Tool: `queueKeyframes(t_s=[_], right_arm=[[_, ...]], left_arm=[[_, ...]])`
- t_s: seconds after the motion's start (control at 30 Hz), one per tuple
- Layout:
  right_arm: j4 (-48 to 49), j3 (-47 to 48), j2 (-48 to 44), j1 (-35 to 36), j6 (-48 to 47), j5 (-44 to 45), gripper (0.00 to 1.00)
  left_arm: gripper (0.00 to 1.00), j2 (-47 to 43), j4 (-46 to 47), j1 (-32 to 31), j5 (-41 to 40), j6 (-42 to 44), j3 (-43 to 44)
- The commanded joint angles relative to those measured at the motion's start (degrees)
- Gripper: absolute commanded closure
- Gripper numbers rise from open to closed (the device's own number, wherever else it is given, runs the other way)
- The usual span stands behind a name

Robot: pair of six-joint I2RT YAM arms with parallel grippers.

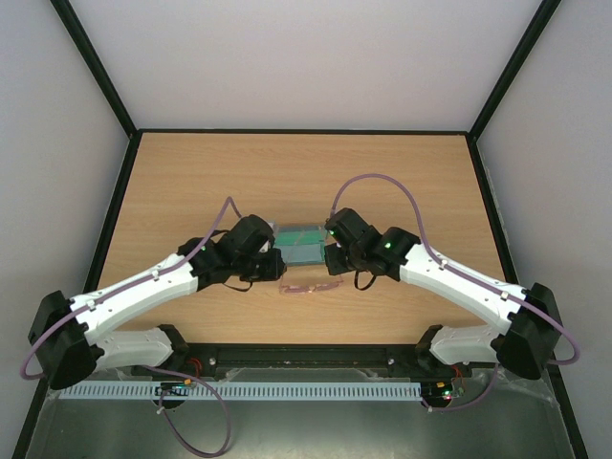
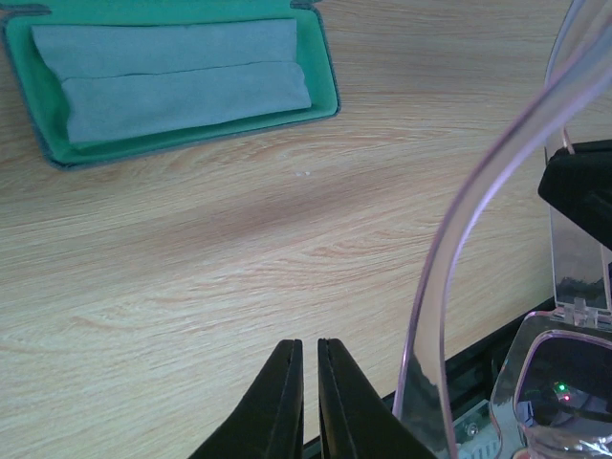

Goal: Organize the sunglasses
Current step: Fold the sunglasses.

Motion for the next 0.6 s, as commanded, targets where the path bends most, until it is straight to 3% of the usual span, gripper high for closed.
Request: queueKeyframes(t_s=[0.0,0.33,0.57], right_arm=[[-0.72,2.54,0.78,0.26,-1.95,1.86,0.99],[-3.12,1.56,-2.56,0.19,-4.92,3.03,0.98],[-3.24,1.73,-2.53,0.25,-5.29,3.20,0.99]], left_arm=[[0.93,2.05,3.71,-0.45,3.05,2.27,2.34],[0.89,4.40,6.73,1.14,8.54,5.47,4.28],[0.91,10.47,10.72,-3.03,11.26,5.06,7.40]])
